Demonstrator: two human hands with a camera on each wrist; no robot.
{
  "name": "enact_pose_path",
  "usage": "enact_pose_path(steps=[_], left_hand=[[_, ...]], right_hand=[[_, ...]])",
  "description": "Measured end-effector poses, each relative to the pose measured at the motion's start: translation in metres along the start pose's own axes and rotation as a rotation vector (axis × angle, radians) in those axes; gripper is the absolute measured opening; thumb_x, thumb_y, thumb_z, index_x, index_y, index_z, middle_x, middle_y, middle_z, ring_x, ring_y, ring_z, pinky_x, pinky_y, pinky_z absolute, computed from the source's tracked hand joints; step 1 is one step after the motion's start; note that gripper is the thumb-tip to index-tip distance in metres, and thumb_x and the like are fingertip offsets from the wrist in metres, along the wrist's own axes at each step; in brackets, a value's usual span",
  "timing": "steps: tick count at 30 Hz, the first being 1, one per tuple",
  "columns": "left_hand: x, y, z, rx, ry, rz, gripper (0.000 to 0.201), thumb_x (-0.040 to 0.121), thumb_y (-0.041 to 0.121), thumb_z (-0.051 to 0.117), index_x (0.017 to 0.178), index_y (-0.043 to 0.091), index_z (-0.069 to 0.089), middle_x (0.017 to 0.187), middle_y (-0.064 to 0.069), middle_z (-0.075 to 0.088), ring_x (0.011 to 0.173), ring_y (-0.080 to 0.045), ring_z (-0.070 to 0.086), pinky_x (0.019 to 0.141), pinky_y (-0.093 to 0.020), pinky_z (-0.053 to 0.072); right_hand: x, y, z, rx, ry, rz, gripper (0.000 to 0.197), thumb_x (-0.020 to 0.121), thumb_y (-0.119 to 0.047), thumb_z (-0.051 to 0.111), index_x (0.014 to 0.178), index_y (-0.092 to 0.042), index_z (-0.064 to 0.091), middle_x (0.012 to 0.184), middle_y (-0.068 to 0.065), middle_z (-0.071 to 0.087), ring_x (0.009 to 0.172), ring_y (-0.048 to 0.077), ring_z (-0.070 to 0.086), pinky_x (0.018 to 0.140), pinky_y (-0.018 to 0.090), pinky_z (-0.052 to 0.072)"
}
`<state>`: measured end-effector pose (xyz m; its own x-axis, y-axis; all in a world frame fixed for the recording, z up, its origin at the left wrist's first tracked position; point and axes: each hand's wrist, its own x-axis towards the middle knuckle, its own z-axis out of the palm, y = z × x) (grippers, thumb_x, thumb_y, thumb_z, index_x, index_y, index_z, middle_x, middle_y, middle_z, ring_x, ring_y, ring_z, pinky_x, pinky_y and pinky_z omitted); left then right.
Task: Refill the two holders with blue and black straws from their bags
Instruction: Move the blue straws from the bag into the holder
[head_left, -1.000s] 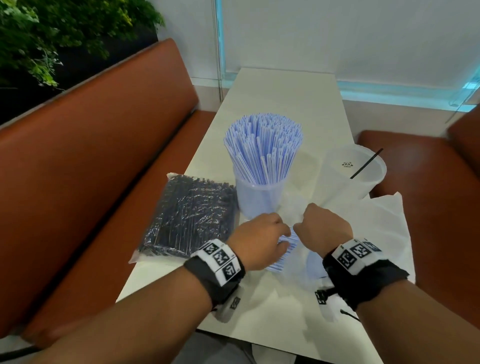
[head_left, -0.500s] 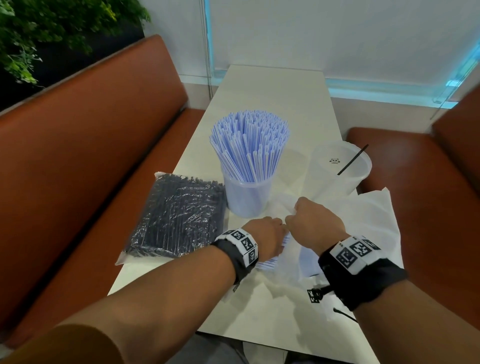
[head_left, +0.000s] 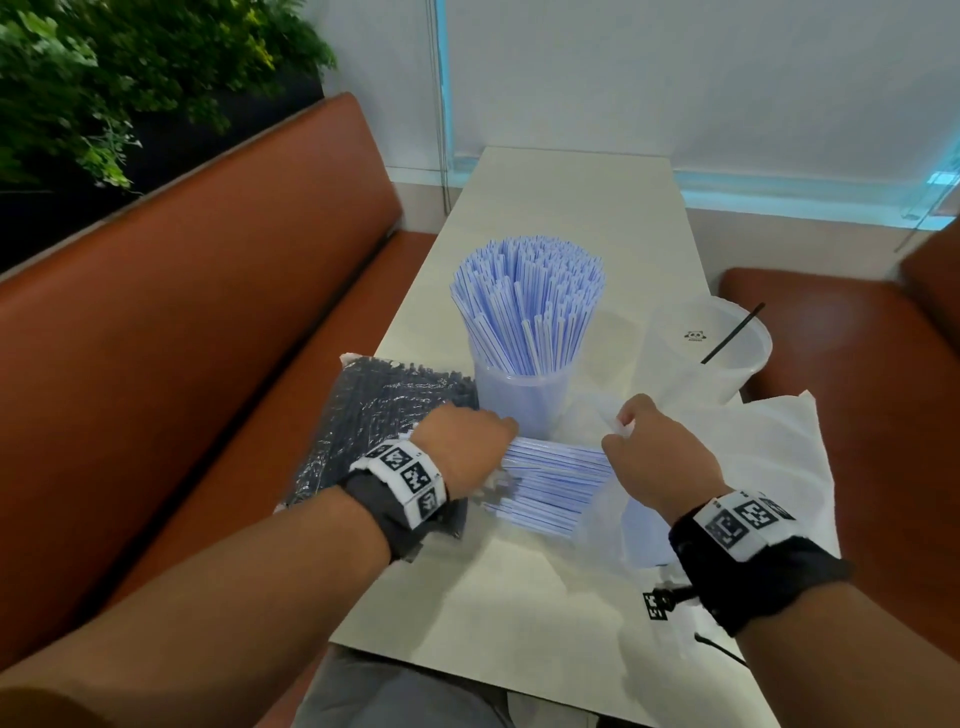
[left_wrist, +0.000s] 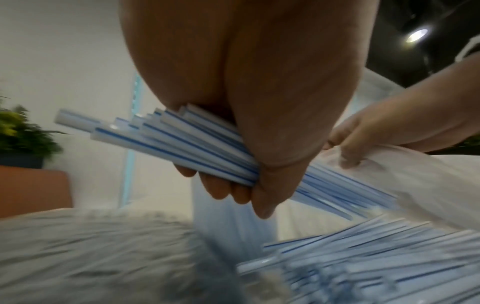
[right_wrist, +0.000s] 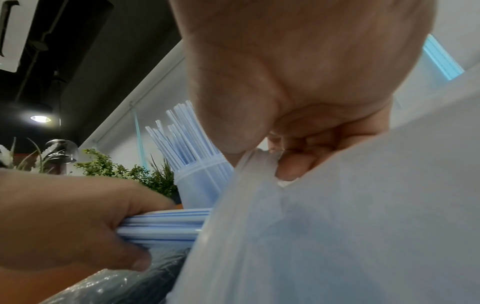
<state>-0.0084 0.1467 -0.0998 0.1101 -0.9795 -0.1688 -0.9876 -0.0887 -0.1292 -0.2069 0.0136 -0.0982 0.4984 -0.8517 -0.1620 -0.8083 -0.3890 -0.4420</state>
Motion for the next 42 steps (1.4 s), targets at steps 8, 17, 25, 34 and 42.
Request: enact_pose_path(steps=[8, 17, 25, 34, 42], left_hand=[[-0.042, -0.072, 0.024, -0.032, 0.128, -0.174, 0.020, 0.096, 0.029, 0.051, 0.116, 0.028, 0.048, 0.104, 0.004, 0.061, 0.093, -0.023, 0.063, 0.080, -0.038, 0.046], [-0.029, -0.031, 0.007, -0.219, 0.403, -0.034, 0.020, 0.085, 0.024, 0.067, 0.101, 0.022, 0.056, 0.085, 0.001, 0.063, 0.069, -0.023, 0.060, 0.055, -0.029, 0.040], [-0.009, 0.021, -0.022, -0.219, 0.420, -0.009, 0.025, 0.086, 0.030, 0.065, 0.108, 0.021, 0.055, 0.086, 0.002, 0.062, 0.072, -0.025, 0.063, 0.055, -0.031, 0.044], [-0.020, 0.024, -0.089, -1.513, 0.809, -0.052, 0.014, 0.090, 0.019, 0.073, 0.102, 0.019, 0.067, 0.083, -0.007, 0.069, 0.078, -0.018, 0.067, 0.072, -0.031, 0.058], [0.007, 0.048, -0.112, -2.090, 1.005, -0.044, 0.017, 0.087, 0.001, 0.066, 0.088, 0.018, 0.064, 0.073, 0.001, 0.062, 0.062, -0.020, 0.060, 0.069, -0.034, 0.055]], right_hand=[[0.003, 0.006, 0.004, 0.065, -0.021, -0.038, 0.040, 0.097, -0.066, 0.037, 0.110, -0.031, 0.053, 0.096, 0.000, 0.061, 0.087, 0.022, 0.056, 0.079, 0.038, 0.044], [-0.009, -0.039, -0.014, 0.807, -0.001, -0.245, 0.041, 0.102, -0.046, 0.047, 0.096, -0.018, 0.077, 0.100, -0.006, 0.075, 0.097, 0.002, 0.066, 0.093, 0.031, 0.048], [-0.013, -0.041, -0.007, 0.857, 0.062, -0.245, 0.037, 0.098, -0.041, 0.054, 0.080, -0.019, 0.077, 0.084, 0.003, 0.076, 0.085, 0.018, 0.070, 0.082, 0.037, 0.052], [-0.008, -0.032, -0.001, 1.381, -0.168, 0.163, 0.070, 0.098, -0.067, 0.040, 0.112, -0.004, 0.067, 0.101, 0.014, 0.077, 0.100, 0.028, 0.074, 0.085, 0.039, 0.057], [-0.013, -0.060, -0.007, 1.567, -0.424, 0.191, 0.075, 0.106, -0.057, 0.026, 0.132, 0.005, 0.059, 0.128, 0.028, 0.064, 0.122, 0.041, 0.062, 0.106, 0.053, 0.048]])
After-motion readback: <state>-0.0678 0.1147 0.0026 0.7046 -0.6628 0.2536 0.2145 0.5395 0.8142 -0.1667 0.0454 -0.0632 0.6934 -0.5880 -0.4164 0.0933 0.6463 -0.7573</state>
